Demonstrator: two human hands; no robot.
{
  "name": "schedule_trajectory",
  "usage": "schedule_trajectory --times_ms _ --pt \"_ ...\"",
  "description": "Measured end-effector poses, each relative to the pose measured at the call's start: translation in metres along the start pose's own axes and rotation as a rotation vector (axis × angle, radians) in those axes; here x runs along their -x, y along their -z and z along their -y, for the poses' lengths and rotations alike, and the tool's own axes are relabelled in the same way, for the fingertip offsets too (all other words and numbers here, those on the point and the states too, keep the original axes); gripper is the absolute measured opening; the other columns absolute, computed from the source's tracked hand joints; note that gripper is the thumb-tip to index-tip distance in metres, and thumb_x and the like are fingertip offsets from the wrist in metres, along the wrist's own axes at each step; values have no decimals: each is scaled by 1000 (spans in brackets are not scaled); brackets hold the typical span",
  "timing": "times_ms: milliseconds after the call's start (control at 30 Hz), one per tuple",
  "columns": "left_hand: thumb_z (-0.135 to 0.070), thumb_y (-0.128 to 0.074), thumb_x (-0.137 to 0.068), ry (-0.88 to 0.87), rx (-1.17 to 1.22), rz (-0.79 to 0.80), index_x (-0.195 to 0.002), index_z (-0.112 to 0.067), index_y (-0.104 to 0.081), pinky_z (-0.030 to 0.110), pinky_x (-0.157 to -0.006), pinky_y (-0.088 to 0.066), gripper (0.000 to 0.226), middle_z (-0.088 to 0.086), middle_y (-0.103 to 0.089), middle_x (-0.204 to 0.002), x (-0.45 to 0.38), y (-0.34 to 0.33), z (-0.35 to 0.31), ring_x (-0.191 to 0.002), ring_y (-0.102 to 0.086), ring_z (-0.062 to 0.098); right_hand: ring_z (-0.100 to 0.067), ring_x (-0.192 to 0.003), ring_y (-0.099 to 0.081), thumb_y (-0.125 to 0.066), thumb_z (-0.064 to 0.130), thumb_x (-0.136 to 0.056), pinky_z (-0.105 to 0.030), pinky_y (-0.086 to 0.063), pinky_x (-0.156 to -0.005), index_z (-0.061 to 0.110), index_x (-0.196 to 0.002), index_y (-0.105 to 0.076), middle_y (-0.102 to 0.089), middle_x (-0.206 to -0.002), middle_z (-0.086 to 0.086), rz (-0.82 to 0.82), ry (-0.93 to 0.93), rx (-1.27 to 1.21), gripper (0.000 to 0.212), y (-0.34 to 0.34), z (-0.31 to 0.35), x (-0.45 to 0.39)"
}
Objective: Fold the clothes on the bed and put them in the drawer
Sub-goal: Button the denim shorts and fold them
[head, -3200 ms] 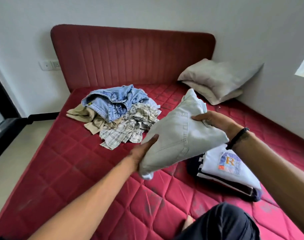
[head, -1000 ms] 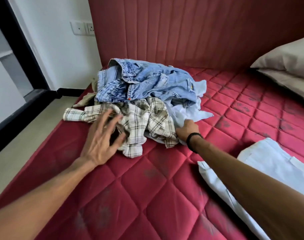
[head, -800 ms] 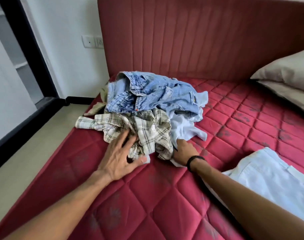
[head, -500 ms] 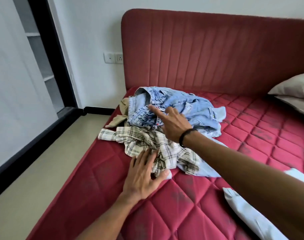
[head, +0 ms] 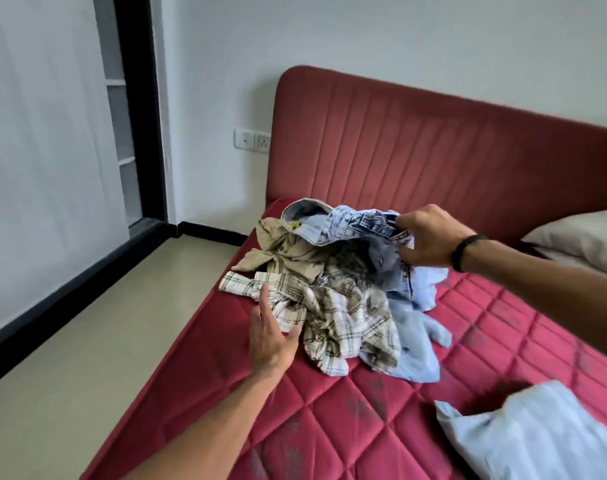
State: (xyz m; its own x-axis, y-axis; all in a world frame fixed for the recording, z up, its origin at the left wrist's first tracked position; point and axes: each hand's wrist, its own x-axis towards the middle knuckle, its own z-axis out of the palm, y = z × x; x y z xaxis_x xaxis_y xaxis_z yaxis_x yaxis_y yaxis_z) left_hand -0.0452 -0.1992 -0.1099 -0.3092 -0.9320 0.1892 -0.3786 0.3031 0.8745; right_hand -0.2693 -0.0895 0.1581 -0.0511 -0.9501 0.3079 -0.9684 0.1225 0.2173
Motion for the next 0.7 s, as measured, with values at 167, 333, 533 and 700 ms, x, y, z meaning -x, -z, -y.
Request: schedule_trajectory --times_ms 167,333,533,700 --pt "-79 -72 -67 -295 -124 22 -161 -34 9 53 -125 -21 132 9 -8 -171 8 43 -115 -155 -16 29 -27 -54 -56 -75 34 -72 -34 -47 -53 14 -62 -59 -58 -54 -1 -207 -154 -115 28 127 0 43" --pt "-49 -83 -79 -268 -246 77 -138 -22 -54 35 -84 -58 70 3 -66 -124 14 87 -211 -110 -66 24 -19 -52 -42 -79 21 -71 -29 -34 -50 8 -61 -58 -50 -53 -2 -356 -297 -259 27 235 11 77" --pt "-27 -84 -84 -216 -340 565 -117 -6 -61 30 -68 -56 46 11 -68 -111 65 180 -285 -89 -66 21 -29 -63 -75 -80 18 -76 -40 -62 -67 4 -76 -71 -74 -65 -10 -94 -553 -379 17 281 6 155" --pt "-20 -84 -85 -318 -483 953 -106 2 -71 49 -88 -61 33 16 -77 -104 117 258 -363 -96 -73 32 -24 -110 -70 -96 47 -57 -47 -62 -87 14 -127 -64 -70 -127 -5 509 -491 -240 84 268 20 228"
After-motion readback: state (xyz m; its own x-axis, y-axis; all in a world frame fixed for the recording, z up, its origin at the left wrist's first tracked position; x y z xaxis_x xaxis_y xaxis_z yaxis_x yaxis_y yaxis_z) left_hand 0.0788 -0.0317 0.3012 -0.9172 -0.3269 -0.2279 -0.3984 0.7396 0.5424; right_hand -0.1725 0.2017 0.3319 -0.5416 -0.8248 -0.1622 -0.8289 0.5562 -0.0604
